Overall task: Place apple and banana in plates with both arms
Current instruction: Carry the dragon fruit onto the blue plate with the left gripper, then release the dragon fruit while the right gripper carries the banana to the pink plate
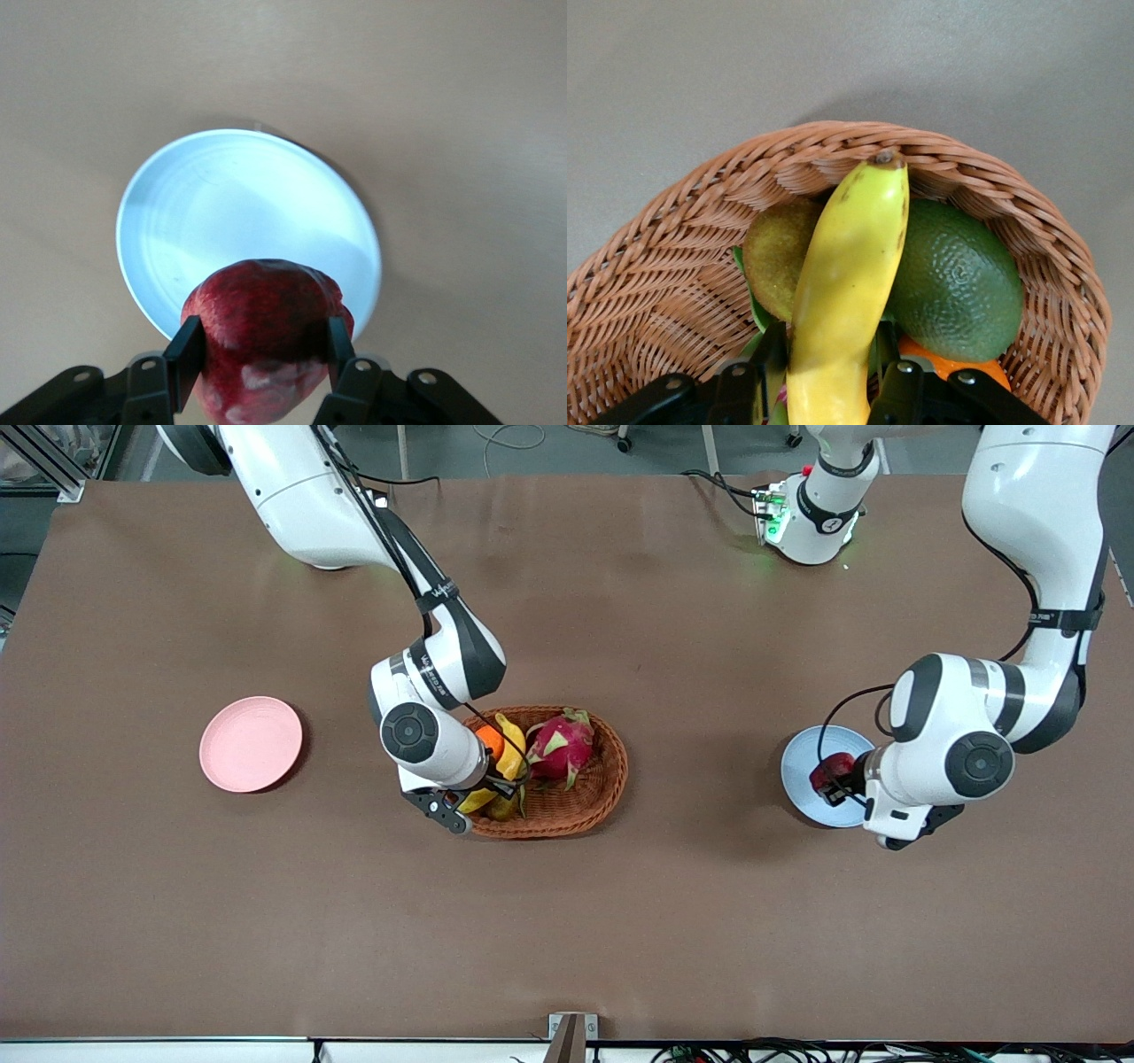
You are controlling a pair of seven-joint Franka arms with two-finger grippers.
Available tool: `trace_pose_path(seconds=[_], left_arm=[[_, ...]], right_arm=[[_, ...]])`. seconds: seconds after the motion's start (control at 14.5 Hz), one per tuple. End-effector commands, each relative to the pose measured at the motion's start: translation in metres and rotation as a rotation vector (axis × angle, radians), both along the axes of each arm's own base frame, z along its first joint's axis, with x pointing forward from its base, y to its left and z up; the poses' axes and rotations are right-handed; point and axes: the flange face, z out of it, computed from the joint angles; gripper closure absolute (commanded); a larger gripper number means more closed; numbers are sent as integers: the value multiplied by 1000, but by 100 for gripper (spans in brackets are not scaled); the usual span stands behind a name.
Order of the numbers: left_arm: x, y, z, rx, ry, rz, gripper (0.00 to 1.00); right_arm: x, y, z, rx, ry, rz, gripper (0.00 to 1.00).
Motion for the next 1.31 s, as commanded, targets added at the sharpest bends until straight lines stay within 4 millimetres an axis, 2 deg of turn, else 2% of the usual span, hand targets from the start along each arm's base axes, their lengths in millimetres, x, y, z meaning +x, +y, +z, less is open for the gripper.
trace_pose_path(seconds=[0.0,0.14,0.28,0.34,0.41,0.55,0.69,0.83,0.9,1.03,1.24], left_arm=[[-2,-3,-16,-8,19,-17,92],[-2,-3,-33,-17,29,-12,91],[-3,-1,-45,-20,44,-8,77],[-3,2,-49,-20,50,-4,65],[-3,2,-49,-20,50,-5,49],[-2,1,-42,-19,46,-4,3],[-2,1,-31,-14,42,-8,0],[1,0,-1,-6,23,-9,0],[3,-1,23,7,9,-18,0],[8,-2,80,18,-33,-24,0],[9,2,161,9,-117,-112,0]], right_arm=[[5,10,13,21,-23,32,69],[0,19,18,23,-32,64,75],[-3,18,20,11,-8,71,76],[-4,14,21,-6,13,79,76],[-3,9,24,-39,24,110,76],[-4,-8,43,-110,55,201,76],[2,-45,60,-166,101,267,76],[13,-96,74,-215,155,313,76],[16,-120,86,-215,175,344,76],[22,-186,96,-183,207,325,76],[-10,-235,90,-163,210,384,76]])
